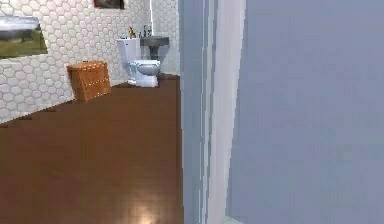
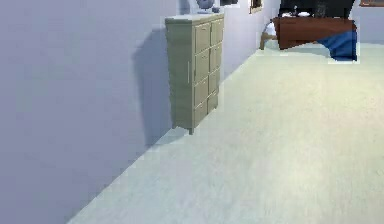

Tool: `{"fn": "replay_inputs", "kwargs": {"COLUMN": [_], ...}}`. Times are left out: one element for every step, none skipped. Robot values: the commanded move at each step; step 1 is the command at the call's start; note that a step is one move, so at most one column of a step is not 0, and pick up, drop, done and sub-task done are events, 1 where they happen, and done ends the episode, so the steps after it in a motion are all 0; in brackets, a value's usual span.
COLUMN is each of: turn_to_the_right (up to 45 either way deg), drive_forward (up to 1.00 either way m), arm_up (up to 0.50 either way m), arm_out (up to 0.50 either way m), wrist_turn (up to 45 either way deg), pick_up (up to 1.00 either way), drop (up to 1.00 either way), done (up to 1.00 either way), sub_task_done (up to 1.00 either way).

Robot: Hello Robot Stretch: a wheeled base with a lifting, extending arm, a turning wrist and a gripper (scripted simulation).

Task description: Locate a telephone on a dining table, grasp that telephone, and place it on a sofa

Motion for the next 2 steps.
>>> {"fn": "replay_inputs", "kwargs": {"turn_to_the_right": [-45.0,-12.0], "drive_forward": [0.00,0.00], "arm_up": [0.00,0.00], "arm_out": [0.00,0.00], "wrist_turn": [0.0,0.0], "pick_up": [0.00,0.00], "drop": [0.00,0.00], "done": [0.00,0.00], "sub_task_done": [0.00,0.00]}}
